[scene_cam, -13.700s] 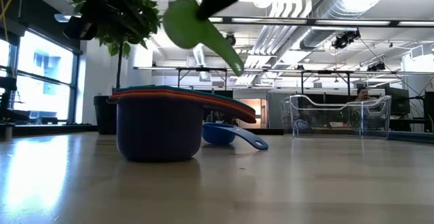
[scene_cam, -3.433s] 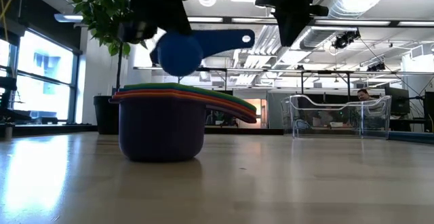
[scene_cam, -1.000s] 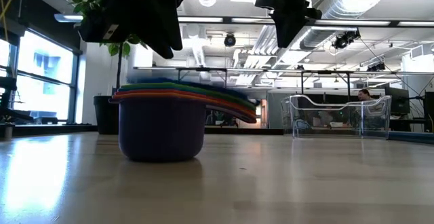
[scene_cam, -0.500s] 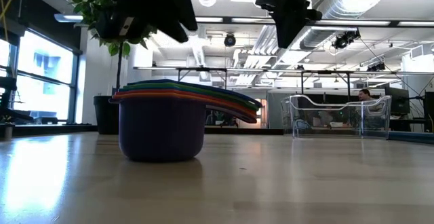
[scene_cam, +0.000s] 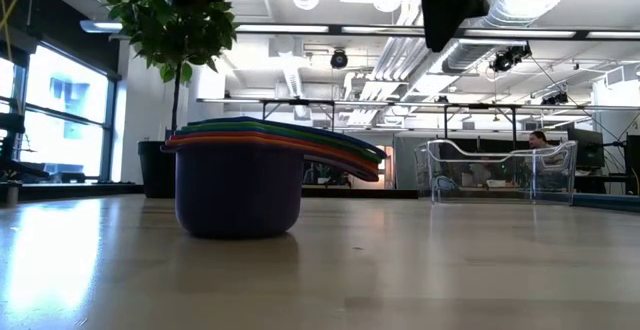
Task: Nest measuring cups in basket
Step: Stack the yellow measuring cup on top of the blue measuring cup
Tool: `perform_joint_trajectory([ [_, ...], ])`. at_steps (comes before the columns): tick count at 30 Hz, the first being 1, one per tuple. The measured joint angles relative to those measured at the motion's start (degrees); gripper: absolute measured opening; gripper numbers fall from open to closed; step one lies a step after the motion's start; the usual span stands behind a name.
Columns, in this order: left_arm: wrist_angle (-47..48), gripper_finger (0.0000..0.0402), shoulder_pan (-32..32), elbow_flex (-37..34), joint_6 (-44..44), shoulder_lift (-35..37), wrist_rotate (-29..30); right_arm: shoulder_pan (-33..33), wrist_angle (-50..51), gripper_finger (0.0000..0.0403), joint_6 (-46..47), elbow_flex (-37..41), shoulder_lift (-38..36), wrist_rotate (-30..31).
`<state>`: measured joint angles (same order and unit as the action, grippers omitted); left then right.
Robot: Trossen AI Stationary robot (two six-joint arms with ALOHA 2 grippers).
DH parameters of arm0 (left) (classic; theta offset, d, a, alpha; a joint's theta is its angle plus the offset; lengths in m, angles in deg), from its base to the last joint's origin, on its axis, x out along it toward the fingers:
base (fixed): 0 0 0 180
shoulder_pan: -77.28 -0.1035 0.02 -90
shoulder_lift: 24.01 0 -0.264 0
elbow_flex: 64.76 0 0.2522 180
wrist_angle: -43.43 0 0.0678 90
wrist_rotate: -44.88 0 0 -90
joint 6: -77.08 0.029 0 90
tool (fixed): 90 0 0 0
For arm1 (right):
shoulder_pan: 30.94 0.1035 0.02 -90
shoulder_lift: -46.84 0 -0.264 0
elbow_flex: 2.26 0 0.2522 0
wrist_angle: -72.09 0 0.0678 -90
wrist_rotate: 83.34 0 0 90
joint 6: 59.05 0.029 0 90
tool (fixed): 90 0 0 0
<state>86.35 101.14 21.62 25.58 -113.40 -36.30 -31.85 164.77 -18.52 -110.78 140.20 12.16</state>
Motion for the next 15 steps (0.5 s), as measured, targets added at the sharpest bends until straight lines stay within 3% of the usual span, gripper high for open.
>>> perform_joint_trajectory([
  [15,1.49,0.0060,-2.39,0.00,20.45,11.31,2.49,18.54,0.28,0.0064,23.26,0.00,0.00,0.31],
])
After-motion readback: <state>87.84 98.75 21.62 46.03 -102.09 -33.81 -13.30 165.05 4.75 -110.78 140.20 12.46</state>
